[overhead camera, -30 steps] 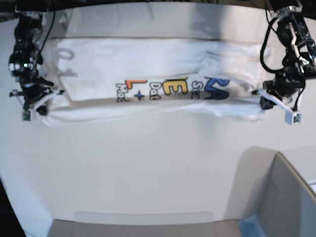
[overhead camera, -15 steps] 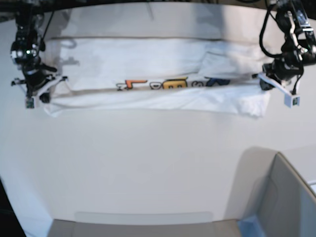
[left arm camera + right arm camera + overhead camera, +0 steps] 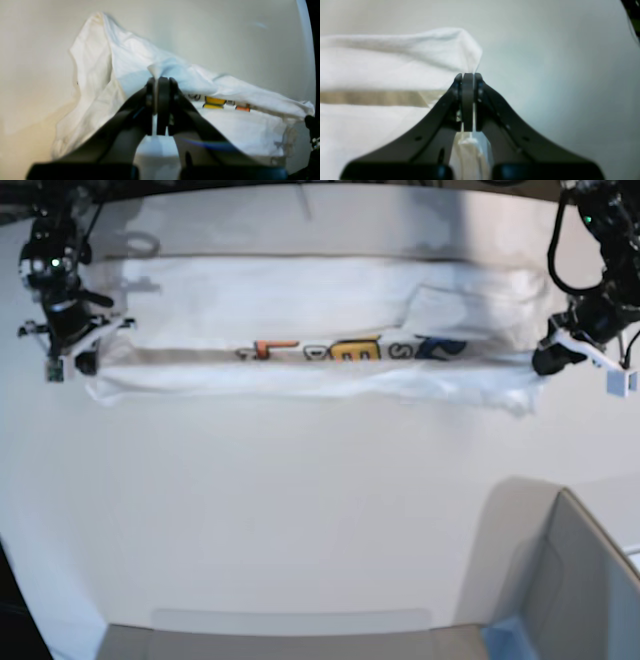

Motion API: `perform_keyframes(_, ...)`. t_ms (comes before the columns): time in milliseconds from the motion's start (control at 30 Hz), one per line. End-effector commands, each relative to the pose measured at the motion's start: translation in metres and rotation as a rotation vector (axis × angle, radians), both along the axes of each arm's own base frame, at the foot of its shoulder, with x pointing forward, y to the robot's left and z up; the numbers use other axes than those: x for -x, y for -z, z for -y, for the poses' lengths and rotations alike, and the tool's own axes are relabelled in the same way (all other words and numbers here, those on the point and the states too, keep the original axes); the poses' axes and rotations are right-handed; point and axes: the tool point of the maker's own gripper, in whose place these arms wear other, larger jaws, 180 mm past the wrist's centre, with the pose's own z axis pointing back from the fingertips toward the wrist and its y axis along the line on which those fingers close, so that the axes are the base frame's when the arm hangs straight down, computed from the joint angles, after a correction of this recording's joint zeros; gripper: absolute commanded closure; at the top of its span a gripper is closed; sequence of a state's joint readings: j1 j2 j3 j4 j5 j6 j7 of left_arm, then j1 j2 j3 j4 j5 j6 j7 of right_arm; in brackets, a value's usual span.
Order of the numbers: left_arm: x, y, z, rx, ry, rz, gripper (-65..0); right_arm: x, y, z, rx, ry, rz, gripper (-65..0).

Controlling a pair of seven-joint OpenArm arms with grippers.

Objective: Layout the t-shirt on the table in an organized manner, then fold the t-shirt properly
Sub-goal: 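Lift the hem with both grippers and fold it over toward the collar, then lower the folded hem onto the shirt and open both grippers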

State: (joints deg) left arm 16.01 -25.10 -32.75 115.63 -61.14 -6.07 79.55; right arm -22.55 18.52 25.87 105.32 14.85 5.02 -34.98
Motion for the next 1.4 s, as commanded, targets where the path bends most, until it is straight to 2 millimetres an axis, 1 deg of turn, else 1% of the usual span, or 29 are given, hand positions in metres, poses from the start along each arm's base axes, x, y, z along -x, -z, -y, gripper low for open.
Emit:
perform_keyframes(0,0.003,-0.002,0.001,-0.009,0.021,-0.008,0.0,-0.004,-0.012,0.003,0.020,-0.009,0.041,0.0)
perform_keyframes(267,0.024,0.013,0.000,-0.009,0.016,-0.079,0.0,0.025,0.009,0.003,0.020,-0.010,-0.042,0.0)
perform_keyframes(500,0.039,0.023,0.001,-0.007,0.016,-0.127,0.0,0.042,0.019,0.003,0.021,-0.012,-0.087,0.0)
perform_keyframes(633,0.052,0.030,0.001,-0.007,0.016,-0.168,0.0,0.044,0.020,0.003,0.021,-0.012,-0.093,0.0)
perform_keyframes(700,0.055,0.032,0.001,-0.007,0.016,-0.177,0.0,0.044,0.020,0.004,0.022,-0.008,-0.092,0.0)
perform_keyframes(833,0.057,0.033,0.001,-0.004,0.016,-0.183,0.0,0.043,0.011,0.022,0.029,0.056,-0.059,0.0)
perform_keyframes(900,0.057,0.033,0.001,-0.004,0.016,-0.183,0.0,0.037,0.002,0.029,0.031,0.086,-0.025,0.0)
perform_keyframes(967,0.057,0.033,0.001,-0.004,0.016,-0.183,0.0,0.037,-0.001,0.037,0.039,0.107,-0.017,0.0)
perform_keyframes(1133,0.058,0.033,0.002,-0.002,0.015,-0.185,0.0,0.040,0.001,0.038,0.040,0.108,-0.026,0.0)
perform_keyframes(1200,0.058,0.033,0.002,-0.002,0.015,-0.185,0.0,0.048,0.007,0.037,0.040,0.105,-0.051,0.0)
perform_keyframes(1300,0.058,0.033,0.002,-0.002,0.015,-0.186,0.0,0.051,0.009,0.037,0.040,0.106,-0.062,0.0)
perform_keyframes(1367,0.062,0.035,0.002,-0.002,0.015,-0.199,0.0,0.057,0.014,0.038,0.042,0.107,-0.080,0.0)
